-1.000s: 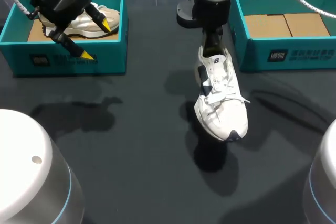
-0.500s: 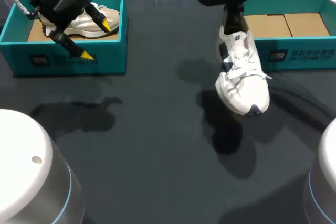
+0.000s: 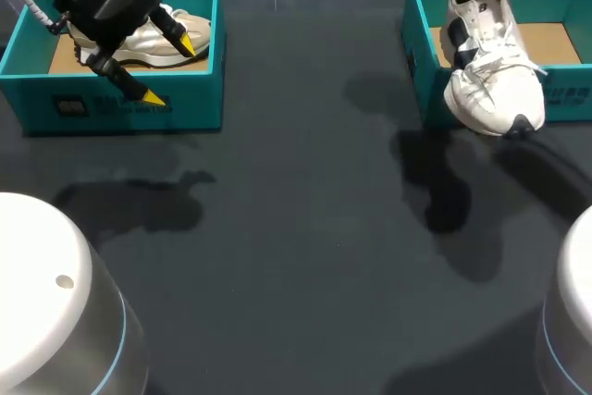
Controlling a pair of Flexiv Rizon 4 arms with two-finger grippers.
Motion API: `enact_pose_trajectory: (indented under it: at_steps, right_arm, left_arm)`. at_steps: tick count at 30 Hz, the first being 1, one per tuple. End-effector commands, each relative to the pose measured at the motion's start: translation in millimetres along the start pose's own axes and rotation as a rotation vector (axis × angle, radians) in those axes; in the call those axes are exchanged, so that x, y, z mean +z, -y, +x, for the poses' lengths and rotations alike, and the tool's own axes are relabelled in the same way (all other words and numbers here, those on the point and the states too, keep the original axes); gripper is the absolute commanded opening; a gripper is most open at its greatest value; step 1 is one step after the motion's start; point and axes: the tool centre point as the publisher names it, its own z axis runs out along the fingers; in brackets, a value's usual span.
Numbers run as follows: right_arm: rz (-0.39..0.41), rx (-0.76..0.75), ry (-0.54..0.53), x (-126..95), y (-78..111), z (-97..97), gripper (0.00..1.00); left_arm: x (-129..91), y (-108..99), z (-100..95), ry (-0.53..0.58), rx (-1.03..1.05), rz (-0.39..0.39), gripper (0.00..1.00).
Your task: Take the shoe out of the shoebox, open the shoe tongue, remove and reinsert the insole, then place the shoe into the shoebox
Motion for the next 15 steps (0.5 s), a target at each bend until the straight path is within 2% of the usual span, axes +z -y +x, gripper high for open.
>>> enact_pose_trajectory:
  at_steps: [1, 5, 6, 11, 15]
  right_arm:
    - [0.003, 0.0, 0.0, -2, -0.7, 0.6, 0.0]
    - [0.003, 0.0, 0.0, -2, -0.7, 0.6, 0.0]
    - [-0.002, 0.003, 0.021, -1, 4.9, -2.0, 0.0]
    - [0.039, -0.004, 0.028, -1, 53.3, -29.8, 0.0]
    - [0.02, -0.016, 0.071, 10, 100.2, -51.8, 0.0]
  left_arm:
    - [0, 0, -0.6, -0.002, 0.001, -0.002, 1.0]
    - [0, 0, -0.6, -0.002, 0.001, -0.002, 1.0]
    - [0, 0, -0.6, -0.002, 0.001, -0.002, 1.0]
    - [0, 0, -0.6, -0.002, 0.001, -0.002, 1.0]
    - [0, 0, -0.6, -0.002, 0.001, -0.002, 1.0]
